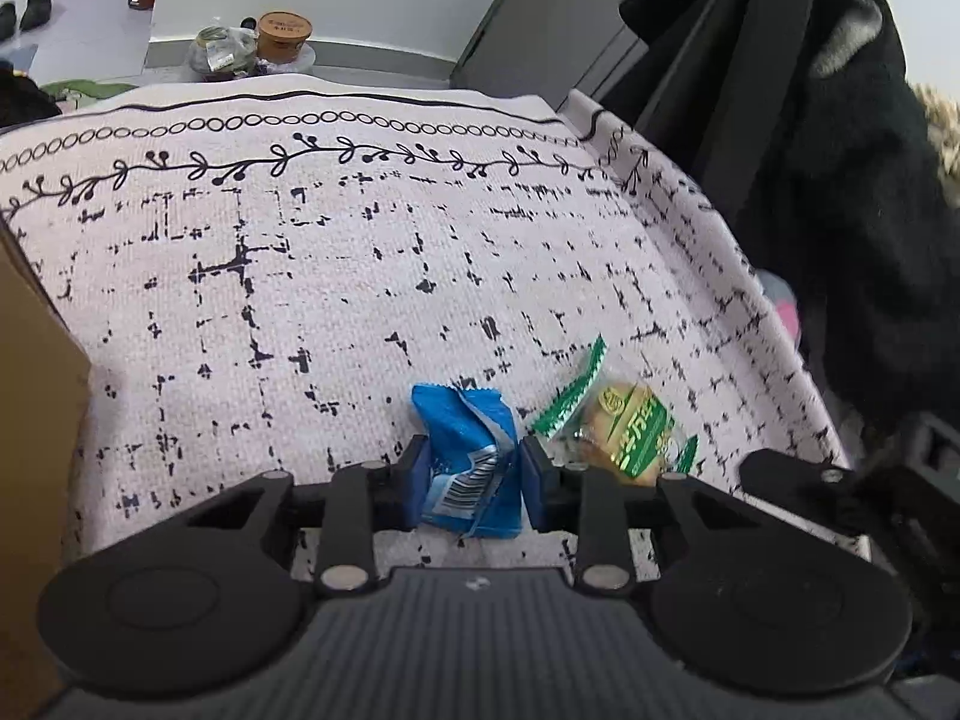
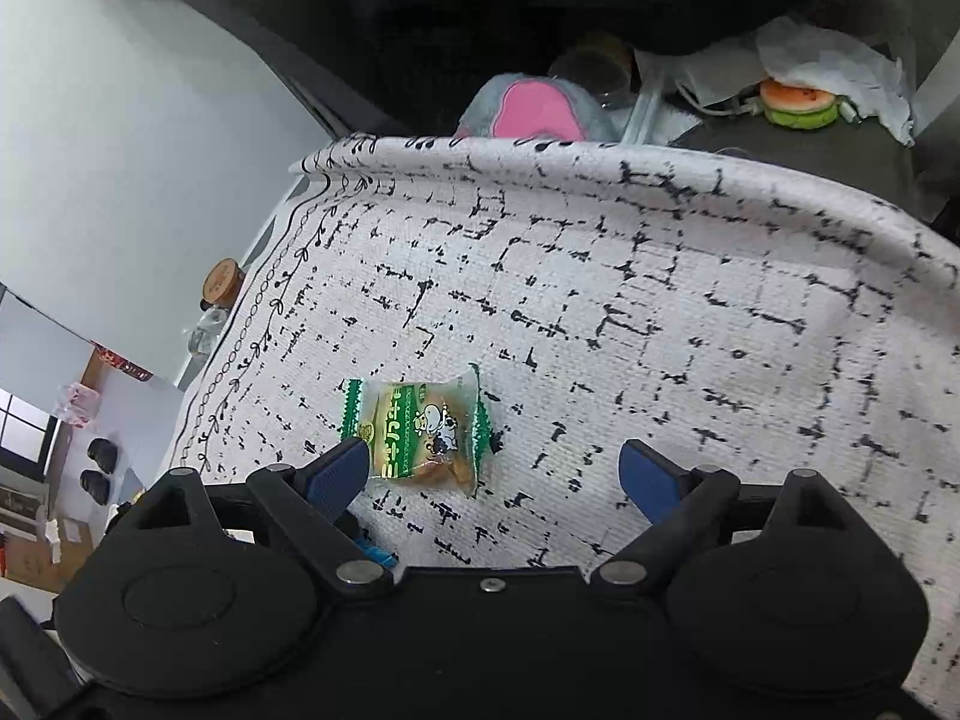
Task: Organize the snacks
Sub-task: 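Grasp the blue-wrapped candy with the left gripper, then grasp the green-printed round cake pack with the right gripper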
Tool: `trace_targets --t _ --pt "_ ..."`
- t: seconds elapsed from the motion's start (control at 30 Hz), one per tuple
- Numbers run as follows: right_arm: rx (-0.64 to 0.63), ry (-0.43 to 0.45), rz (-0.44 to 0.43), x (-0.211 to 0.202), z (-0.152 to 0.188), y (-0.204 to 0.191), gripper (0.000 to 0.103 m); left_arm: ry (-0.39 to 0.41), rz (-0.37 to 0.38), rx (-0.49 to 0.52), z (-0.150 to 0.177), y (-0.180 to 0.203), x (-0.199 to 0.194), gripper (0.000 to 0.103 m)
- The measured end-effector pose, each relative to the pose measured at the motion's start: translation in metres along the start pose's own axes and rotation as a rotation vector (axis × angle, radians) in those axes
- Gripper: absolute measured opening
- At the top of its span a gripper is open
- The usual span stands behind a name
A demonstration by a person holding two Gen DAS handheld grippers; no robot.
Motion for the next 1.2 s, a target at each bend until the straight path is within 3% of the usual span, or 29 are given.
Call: trace_targets --t 0.7,0.83,1.07,1.17,1.2 --pt "-0.051 0.022 0.043 0.039 -0.003 -0.028 0.098 0.062 -0.004 -0.089 -0.008 -0.023 -0.016 0.028" --pt "-0.058 0.031 0.075 0.046 -0.008 -0.034 0.103 0.073 -0.009 -0.115 -0.01 -0.029 -0.017 0.028" --pt "-0.156 0.021 0.18 0.058 -0.009 -0.053 0.103 0.087 -0.015 -0.14 -0.012 -0.035 -0.018 0.028" --pt "-0.187 0.015 0.246 0.061 -0.008 -0.056 0.092 0.088 -0.016 -0.146 -0.012 -0.036 -0.018 0.028" --pt "-0.204 0.02 0.268 0.061 -0.007 -0.057 0.082 0.088 -0.016 -0.146 -0.012 -0.036 -0.018 0.028"
Point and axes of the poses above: each gripper's, at about its wrist camera, not at the fingertips, and x roughly the way its jaws point, y to its right, z to its underside, the point moved 2 cm from there along x, roughly the way its jaws point, and after that the axes turned 8 degrees about -y, right-handed, at the moved point
